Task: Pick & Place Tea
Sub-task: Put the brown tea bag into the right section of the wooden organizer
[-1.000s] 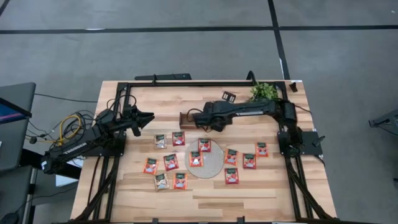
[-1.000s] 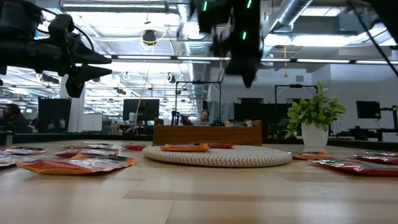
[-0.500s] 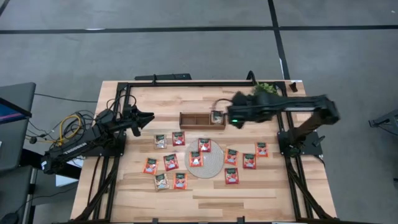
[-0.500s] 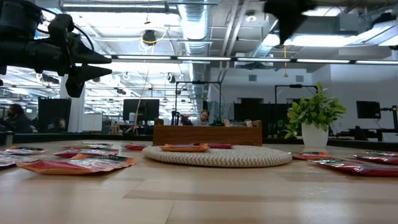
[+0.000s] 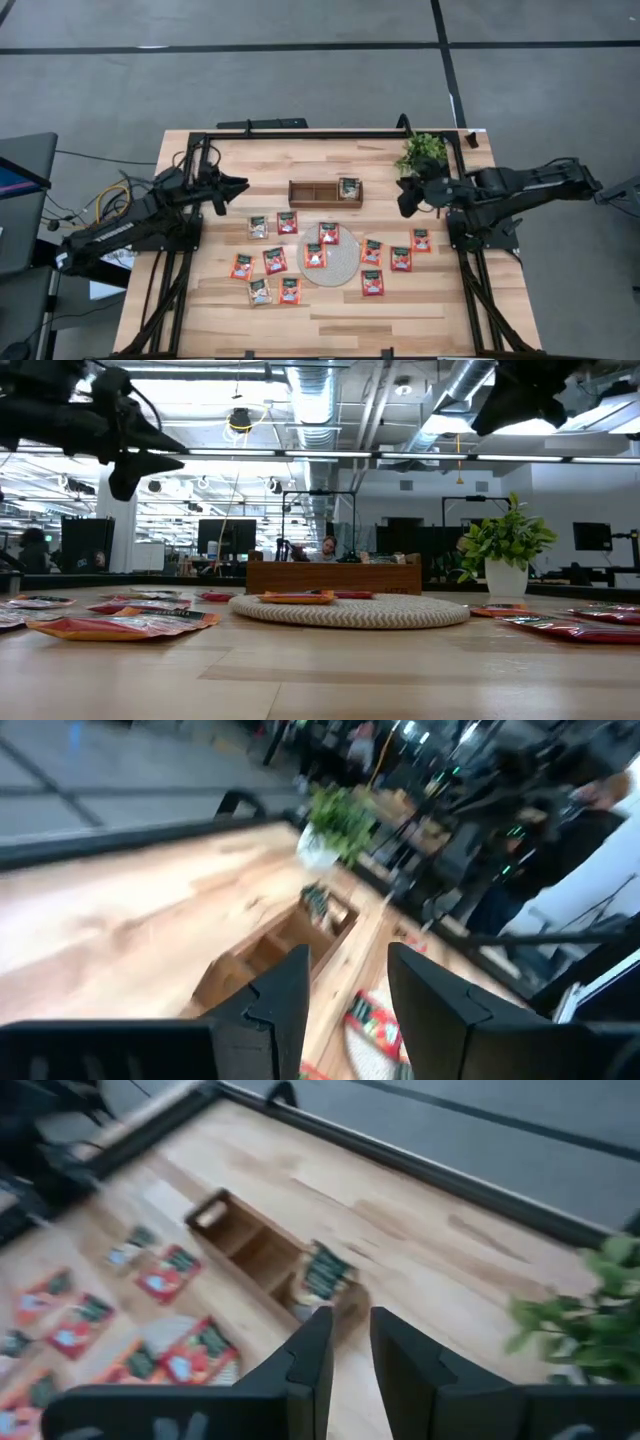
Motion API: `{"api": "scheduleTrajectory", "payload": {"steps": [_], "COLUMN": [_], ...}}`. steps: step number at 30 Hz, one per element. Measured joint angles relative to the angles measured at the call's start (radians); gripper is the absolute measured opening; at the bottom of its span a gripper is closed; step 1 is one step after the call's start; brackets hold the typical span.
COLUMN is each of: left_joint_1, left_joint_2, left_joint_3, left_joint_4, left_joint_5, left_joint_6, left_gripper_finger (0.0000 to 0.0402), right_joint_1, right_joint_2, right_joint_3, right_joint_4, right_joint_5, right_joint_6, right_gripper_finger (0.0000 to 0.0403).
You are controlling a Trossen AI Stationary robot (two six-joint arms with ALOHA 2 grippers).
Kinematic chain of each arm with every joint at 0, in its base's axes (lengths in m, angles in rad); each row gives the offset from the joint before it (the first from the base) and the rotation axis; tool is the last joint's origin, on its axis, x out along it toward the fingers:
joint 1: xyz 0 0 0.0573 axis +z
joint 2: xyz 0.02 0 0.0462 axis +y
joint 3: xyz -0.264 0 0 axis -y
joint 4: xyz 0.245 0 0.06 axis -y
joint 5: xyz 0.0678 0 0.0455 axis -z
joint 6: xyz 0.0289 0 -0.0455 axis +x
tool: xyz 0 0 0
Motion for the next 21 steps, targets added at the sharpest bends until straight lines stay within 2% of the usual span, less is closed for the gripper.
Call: {"api": "scheduleTrajectory", "payload": {"steps": [7, 16, 21], "left_joint_1": [-0.063, -0.168, -0.195], "left_joint_2": [0.319, 0.728, 0.890], "left_joint_3": [0.173, 0.456, 0.528], "left_joint_4": [-0.104, -0.452, -0.584], "left_joint_5": [-0.021, -0.152, -0.183], "left_joint_6": [0.128, 0.341, 0.363], "left_gripper_finger": [0.0128, 0.0128, 0.0128], "right_joint_1": [0.045, 0.093, 0.095], "right_joint_2": [-0.098, -0.158, -0.189], "right_joint_3": [-0.148, -0.282, -0.325], "right_joint_4": [0.153, 0.348, 0.399], "right_joint_5": [0.001, 0.005, 0.002], "right_joint_6": [-0.011, -0.045, -0.055], "right_gripper_finger": [0.0064, 0.0064, 0.0064]}}
